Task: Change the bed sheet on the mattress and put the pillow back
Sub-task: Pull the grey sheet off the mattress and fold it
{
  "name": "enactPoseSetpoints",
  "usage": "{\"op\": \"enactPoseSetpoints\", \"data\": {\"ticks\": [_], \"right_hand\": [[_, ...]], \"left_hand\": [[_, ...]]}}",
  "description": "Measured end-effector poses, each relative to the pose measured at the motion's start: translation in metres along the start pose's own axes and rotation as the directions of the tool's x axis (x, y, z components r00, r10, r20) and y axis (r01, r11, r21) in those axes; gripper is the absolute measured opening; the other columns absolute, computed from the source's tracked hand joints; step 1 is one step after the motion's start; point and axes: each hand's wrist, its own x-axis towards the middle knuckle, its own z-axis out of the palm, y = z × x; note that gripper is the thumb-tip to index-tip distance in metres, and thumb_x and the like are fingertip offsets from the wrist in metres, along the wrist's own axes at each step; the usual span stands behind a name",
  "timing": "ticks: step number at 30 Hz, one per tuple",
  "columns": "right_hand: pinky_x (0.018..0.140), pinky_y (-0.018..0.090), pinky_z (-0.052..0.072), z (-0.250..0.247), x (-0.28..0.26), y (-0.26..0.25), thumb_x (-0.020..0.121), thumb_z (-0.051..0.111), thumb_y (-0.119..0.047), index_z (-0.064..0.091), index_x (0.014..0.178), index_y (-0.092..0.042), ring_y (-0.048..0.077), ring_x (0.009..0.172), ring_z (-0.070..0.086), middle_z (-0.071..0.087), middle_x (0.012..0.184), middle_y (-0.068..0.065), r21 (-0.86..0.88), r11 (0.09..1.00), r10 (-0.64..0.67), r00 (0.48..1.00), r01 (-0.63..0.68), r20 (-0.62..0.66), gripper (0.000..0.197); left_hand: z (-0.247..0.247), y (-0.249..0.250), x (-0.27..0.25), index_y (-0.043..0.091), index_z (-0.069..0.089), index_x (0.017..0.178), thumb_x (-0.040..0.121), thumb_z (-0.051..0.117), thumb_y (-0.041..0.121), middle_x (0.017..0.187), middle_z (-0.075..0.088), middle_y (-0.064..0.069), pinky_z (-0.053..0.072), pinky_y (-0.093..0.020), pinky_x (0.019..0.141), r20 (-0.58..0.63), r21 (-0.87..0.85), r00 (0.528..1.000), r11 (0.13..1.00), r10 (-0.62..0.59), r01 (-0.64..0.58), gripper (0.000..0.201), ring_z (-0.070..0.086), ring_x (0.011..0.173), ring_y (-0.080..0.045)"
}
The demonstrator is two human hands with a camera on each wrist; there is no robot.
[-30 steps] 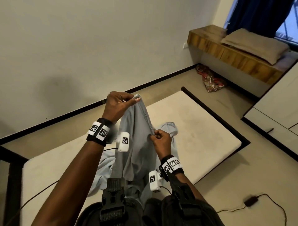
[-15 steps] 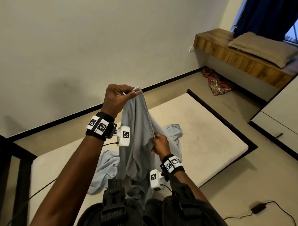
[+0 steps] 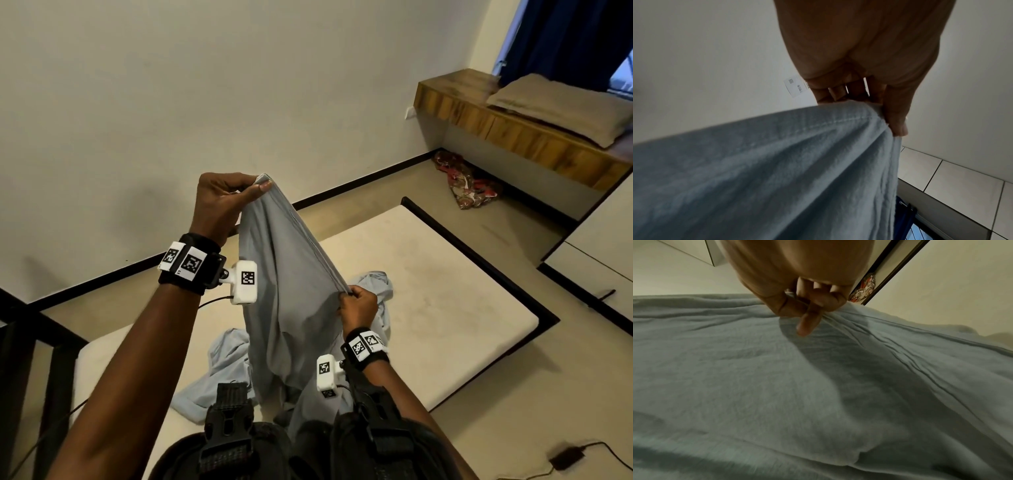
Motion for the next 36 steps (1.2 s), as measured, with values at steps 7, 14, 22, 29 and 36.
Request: {"op": "enactPoseSetpoints", "data": {"ticks": [7,14,22,29,36], "right_hand": [[0.058,0.026,0.050,-0.009,0.004,-0.005,0.077,0.067,-0.012,0.076,0.083,-0.019,0.024,0.065,0.063,0.069,0.067,-0.001,-0.269,0.961,-0.090,0.994,0.069,-0.068,0.013],[0.067,0.017,0.050,-0.019,0.026,0.000,0.077,0.072,-0.001,0.081,0.096,-0.012,0.019,0.078,0.067,0.075,0.083,0.001,-0.191,0.975,-0.126,0.991,0.114,-0.054,0.023],[0.071,0.037,0.061,-0.024,0.038,0.003,0.065,0.076,0.005,0.074,0.074,-0.016,0.025,0.069,0.068,0.073,0.072,0.007,-0.108,0.990,-0.078,0.990,0.091,0.117,0.023],[0.061,0.031,0.057,-0.033,0.047,0.008,0.070,0.075,0.018,0.072,0.085,0.005,0.015,0.057,0.064,0.069,0.067,0.008,0.033,0.999,-0.025,0.987,0.020,0.156,0.020],[0.057,0.028,0.058,-0.034,0.052,0.007,0.068,0.089,0.000,0.074,0.086,0.005,0.019,0.060,0.065,0.071,0.071,0.012,0.075,0.996,0.031,0.979,-0.046,0.200,0.024]], "left_hand": [[0.000,0.003,0.009,0.001,0.080,0.094,0.083,0.084,0.018,0.085,0.075,-0.019,0.048,-0.033,0.075,-0.056,-0.032,0.998,0.999,0.024,-0.026,0.020,0.062,0.077,-0.017],[-0.009,0.000,0.011,0.003,0.080,0.094,0.080,0.086,0.022,0.083,0.075,-0.008,0.049,-0.032,0.076,-0.102,-0.026,0.995,0.999,0.016,-0.018,0.023,0.064,0.078,-0.017],[-0.027,0.004,0.015,0.014,0.082,0.086,0.082,0.084,0.019,0.074,0.067,-0.003,0.044,-0.030,0.069,-0.153,-0.052,0.988,0.998,0.019,-0.028,0.007,0.054,0.071,-0.016],[-0.036,-0.003,0.011,0.013,0.082,0.092,0.082,0.084,0.022,0.078,0.074,0.000,0.047,-0.031,0.071,-0.185,-0.045,0.983,0.999,0.011,-0.019,0.014,0.059,0.075,-0.014],[-0.039,-0.003,0.017,0.003,0.078,0.101,0.081,0.085,0.020,0.078,0.075,0.009,0.047,-0.030,0.072,-0.213,-0.037,0.977,0.999,0.000,-0.008,0.026,0.059,0.077,-0.015]]}}
